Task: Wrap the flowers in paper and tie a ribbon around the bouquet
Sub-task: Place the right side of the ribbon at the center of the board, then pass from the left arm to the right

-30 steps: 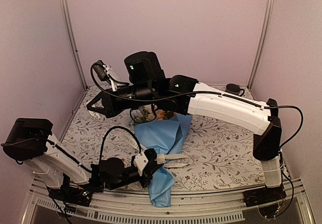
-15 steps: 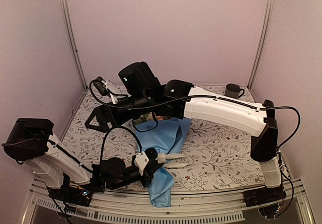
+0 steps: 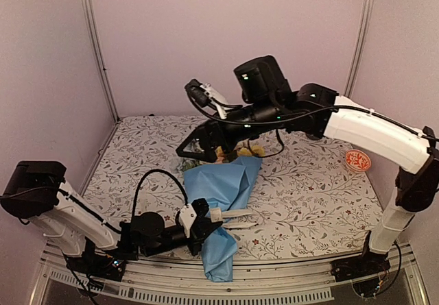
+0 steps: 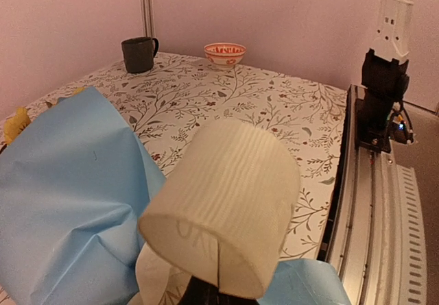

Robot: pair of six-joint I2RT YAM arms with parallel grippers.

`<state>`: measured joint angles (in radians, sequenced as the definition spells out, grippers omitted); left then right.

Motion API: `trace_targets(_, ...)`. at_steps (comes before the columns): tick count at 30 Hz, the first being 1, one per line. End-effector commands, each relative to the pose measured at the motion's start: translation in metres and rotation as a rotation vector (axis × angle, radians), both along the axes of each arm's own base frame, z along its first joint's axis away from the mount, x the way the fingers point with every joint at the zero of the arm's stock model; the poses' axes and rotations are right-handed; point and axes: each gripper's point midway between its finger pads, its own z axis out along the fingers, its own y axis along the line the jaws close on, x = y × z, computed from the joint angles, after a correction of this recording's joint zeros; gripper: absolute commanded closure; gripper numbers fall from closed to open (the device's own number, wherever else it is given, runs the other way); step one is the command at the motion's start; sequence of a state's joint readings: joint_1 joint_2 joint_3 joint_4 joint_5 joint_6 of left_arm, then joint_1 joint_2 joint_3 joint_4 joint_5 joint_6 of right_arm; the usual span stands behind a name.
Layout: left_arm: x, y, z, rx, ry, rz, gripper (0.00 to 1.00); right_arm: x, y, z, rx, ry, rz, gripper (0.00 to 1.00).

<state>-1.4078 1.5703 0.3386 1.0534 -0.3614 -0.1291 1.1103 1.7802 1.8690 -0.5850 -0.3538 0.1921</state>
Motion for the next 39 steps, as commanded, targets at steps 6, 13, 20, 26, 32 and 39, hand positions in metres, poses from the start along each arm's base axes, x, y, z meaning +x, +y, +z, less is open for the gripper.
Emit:
trace_targets(6, -0.005, 0.006, 0.017, -0.078, 0.042, -0.068, 1.0, -0.06, -0.083, -0.045, 0.091, -0.082, 0.318, 0.1)
trace_targets(13, -0.005, 0.01, 0.02, -0.079, 0.053, -0.077, 1.0, -0.066, -0.069, -0.092, 0.072, -0.018, 0.361, 0.2)
trace_targets(20, -0.004, 0.008, 0.019, -0.075, 0.062, -0.082, 1.0, -0.067, -0.044, -0.123, 0.037, 0.065, 0.368, 0.29)
trace_targets(26, -0.004, 0.008, 0.017, -0.069, 0.069, -0.091, 1.0, -0.066, -0.042, -0.135, 0.018, 0.084, 0.367, 0.58)
trace_targets(32, -0.002, 0.009, 0.016, -0.072, 0.093, -0.086, 1.0, -0.065, -0.043, -0.13, 0.034, 0.075, 0.358, 1.0)
trace_targets(39, 0.026, 0.022, -0.004, 0.081, 0.307, 0.114, 0.35, -0.034, -0.051, -0.144, -0.004, 0.097, 0.213, 1.0)
